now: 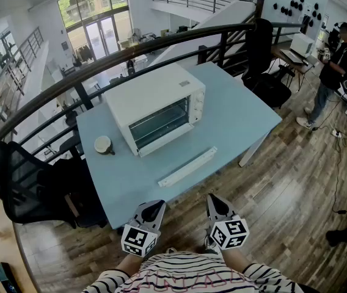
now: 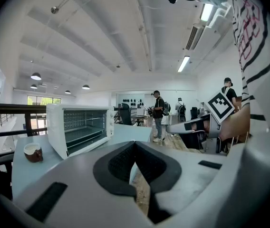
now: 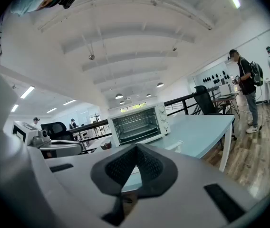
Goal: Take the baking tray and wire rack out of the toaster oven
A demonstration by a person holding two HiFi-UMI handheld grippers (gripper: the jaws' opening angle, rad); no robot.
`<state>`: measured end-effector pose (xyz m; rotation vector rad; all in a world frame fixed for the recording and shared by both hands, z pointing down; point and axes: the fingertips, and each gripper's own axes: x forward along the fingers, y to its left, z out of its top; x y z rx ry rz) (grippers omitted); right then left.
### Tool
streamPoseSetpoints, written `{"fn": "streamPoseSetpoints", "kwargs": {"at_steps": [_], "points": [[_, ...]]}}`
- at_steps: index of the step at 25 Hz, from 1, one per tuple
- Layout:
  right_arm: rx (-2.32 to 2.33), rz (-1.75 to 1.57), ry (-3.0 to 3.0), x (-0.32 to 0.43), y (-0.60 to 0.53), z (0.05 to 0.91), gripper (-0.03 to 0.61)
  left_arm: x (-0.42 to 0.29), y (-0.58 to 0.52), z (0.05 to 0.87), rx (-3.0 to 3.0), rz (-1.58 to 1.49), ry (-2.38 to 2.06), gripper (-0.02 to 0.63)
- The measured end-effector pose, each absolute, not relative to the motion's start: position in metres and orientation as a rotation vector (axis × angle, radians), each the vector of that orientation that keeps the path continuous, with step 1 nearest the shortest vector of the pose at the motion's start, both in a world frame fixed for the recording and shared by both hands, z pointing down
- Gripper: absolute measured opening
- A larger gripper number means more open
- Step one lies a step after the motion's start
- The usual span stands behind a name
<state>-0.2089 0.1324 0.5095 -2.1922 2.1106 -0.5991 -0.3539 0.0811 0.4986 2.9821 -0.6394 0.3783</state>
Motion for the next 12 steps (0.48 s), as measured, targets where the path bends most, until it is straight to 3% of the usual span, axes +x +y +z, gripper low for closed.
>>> {"fn": "streamPoseSetpoints", "kwargs": {"at_steps": [12], "points": [[-1.974,-0.663,2.176,-0.136,0.101,0.511,0.034,-0.268,0.067,0.494,2.906,0.222,-0.767,0.03]]}}
